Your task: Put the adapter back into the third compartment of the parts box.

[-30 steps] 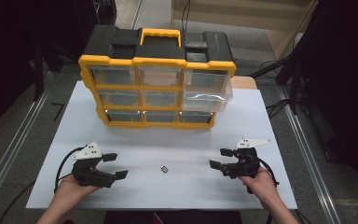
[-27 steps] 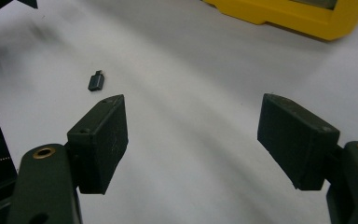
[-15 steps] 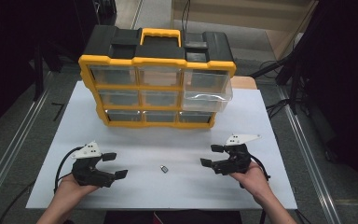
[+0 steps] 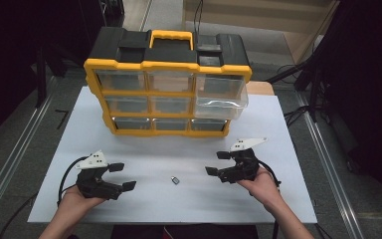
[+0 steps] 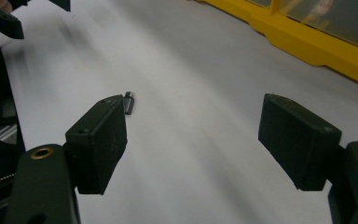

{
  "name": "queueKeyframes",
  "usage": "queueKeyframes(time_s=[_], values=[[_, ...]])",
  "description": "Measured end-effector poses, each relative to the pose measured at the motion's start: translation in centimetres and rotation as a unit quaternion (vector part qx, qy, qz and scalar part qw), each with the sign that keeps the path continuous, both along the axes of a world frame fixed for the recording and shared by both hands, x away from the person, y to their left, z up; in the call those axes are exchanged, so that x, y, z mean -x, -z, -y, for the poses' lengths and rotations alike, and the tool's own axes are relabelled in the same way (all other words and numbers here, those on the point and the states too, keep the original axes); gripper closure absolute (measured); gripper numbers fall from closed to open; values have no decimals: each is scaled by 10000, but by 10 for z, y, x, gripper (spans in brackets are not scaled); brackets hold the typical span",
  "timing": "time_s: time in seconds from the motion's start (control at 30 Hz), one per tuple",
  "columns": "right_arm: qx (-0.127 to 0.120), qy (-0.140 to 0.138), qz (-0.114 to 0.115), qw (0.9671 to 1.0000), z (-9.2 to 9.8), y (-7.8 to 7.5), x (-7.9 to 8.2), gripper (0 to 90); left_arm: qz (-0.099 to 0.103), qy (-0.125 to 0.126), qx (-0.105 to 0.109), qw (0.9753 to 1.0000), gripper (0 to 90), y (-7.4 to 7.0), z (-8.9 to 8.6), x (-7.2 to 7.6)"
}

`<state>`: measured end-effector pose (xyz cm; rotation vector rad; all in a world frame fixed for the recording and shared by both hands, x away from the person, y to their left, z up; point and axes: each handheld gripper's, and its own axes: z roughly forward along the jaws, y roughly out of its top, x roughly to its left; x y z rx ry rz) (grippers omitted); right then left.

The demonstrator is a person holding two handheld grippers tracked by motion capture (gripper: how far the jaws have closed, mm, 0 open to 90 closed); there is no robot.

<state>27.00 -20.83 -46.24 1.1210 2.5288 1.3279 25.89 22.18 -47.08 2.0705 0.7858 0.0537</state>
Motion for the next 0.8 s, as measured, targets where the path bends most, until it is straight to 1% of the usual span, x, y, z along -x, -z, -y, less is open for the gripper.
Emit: queueKeyframes(time_s=[0.13, 0.27, 0.4, 0.57, 0.73, 0.8], values=[[-42, -46, -77, 10000, -4, -1, -3, 216, -6, 16, -15, 10000, 176, 0, 0, 0], [-7, -148, -96, 9998, -11, -1, -6, 216, -12, 16, -16, 10000, 176, 0, 0, 0], [32, -220, -63, 9997, -21, -3, -9, 216, -4, 10, -6, 10000, 176, 0, 0, 0], [24, -317, -71, 9995, -33, -4, -12, 216, -11, 22, -24, 10000, 176, 0, 0, 0], [54, -339, -222, 9992, -43, -3, -15, 217, -10, 23, -24, 10000, 176, 0, 0, 0], [50, -335, -225, 9992, -46, -3, -17, 217, -11, 24, -25, 10000, 176, 0, 0, 0]])
